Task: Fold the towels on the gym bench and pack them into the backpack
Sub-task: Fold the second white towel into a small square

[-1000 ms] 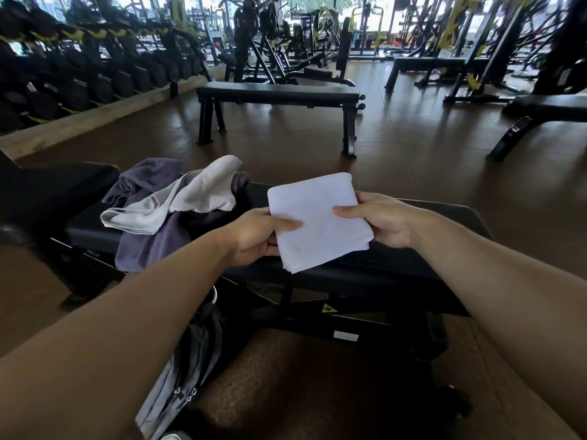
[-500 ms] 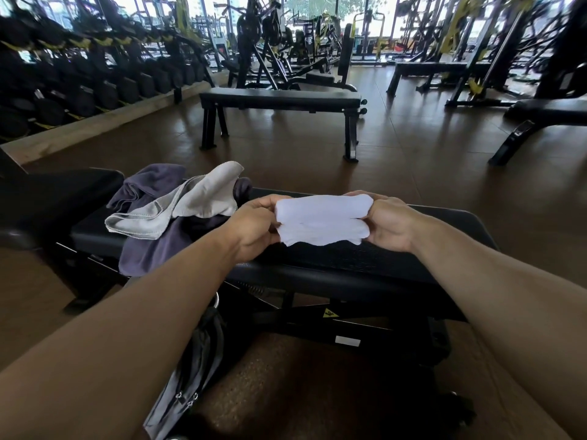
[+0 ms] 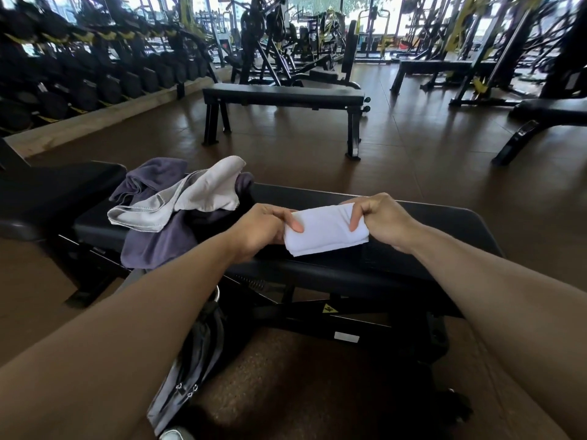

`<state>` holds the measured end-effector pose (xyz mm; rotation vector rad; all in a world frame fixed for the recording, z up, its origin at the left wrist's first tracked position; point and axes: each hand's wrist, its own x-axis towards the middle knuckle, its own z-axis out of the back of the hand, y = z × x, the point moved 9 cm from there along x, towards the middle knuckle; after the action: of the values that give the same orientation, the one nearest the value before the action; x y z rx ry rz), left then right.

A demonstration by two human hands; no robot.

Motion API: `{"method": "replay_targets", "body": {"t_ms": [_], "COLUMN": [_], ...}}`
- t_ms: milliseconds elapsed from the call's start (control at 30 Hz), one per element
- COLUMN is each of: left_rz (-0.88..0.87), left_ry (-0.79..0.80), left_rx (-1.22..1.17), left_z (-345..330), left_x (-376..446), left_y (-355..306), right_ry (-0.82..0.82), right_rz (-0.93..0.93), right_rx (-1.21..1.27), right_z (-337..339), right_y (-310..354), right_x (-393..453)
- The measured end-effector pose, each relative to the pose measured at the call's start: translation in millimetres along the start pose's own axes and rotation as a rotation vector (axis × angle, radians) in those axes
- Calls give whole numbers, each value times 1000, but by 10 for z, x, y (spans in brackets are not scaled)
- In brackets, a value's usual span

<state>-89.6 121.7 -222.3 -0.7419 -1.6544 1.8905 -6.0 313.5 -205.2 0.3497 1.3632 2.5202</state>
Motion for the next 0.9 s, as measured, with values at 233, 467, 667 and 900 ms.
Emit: {"method": "replay_targets", "body": {"t_ms": [233, 467, 667, 900], "left_rz": [-32, 140, 130, 42], "left_ry": [-88, 290, 207, 95], "left_rx": [375, 426, 208, 112], "left_z": [43, -272, -200, -123], "left_x": [-33, -199, -194, -176], "left_y": [-124, -15, -40, -97], "right_ry": [-41, -26, 6, 272], "right_rz": [115, 45, -91, -112], "right_rx": [7, 406, 659, 537], "right_z": [50, -31, -82, -331], "right_y": [244, 471, 506, 512], "right_x": [-55, -46, -19, -117]}}
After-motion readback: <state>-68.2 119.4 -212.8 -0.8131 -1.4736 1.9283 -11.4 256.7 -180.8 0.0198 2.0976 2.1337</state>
